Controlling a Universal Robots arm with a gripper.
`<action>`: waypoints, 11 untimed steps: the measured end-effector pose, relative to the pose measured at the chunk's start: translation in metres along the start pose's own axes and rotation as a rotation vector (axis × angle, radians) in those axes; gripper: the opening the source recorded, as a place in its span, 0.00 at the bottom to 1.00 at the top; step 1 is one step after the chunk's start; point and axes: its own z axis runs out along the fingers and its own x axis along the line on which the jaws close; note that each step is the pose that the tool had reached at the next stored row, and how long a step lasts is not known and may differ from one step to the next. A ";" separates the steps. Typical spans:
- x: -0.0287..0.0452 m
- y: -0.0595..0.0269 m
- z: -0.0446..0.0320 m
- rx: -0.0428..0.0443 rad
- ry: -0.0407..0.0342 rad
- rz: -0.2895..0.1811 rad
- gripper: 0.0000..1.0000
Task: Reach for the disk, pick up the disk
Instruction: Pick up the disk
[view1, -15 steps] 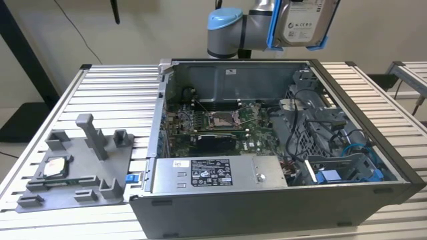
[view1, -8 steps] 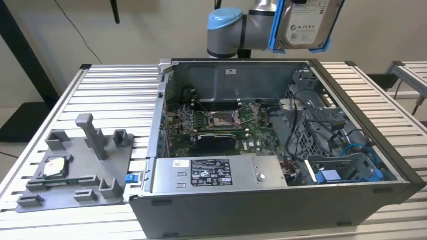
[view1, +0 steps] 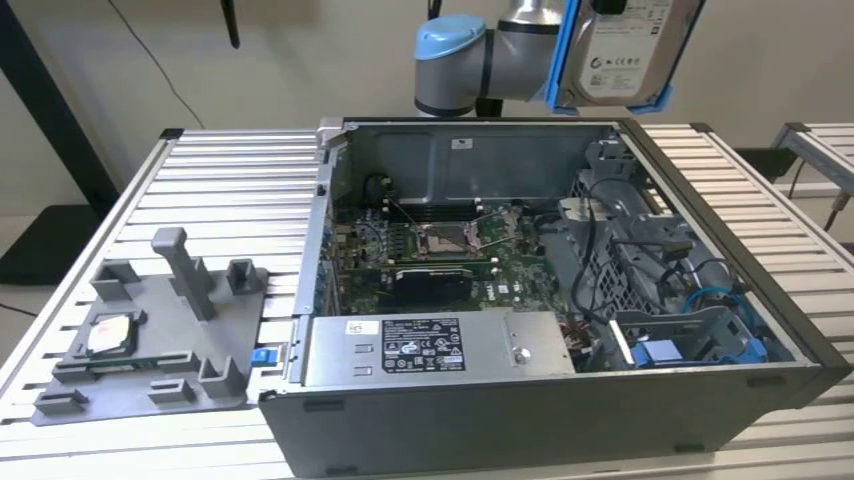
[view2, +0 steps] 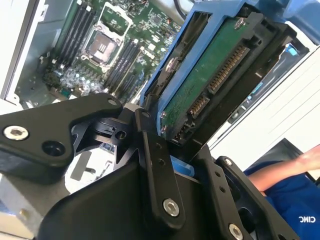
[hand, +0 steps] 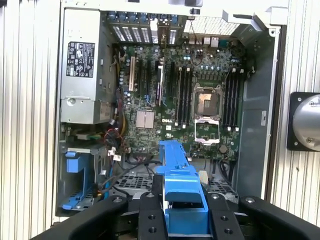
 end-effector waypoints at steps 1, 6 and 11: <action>0.0023 -0.0002 0.0000 -0.0001 -0.0001 0.000 0.00; 0.0144 -0.0003 0.0002 -0.0001 -0.0001 0.000 0.00; 0.0332 0.0000 0.0004 -0.0001 -0.0001 0.000 0.00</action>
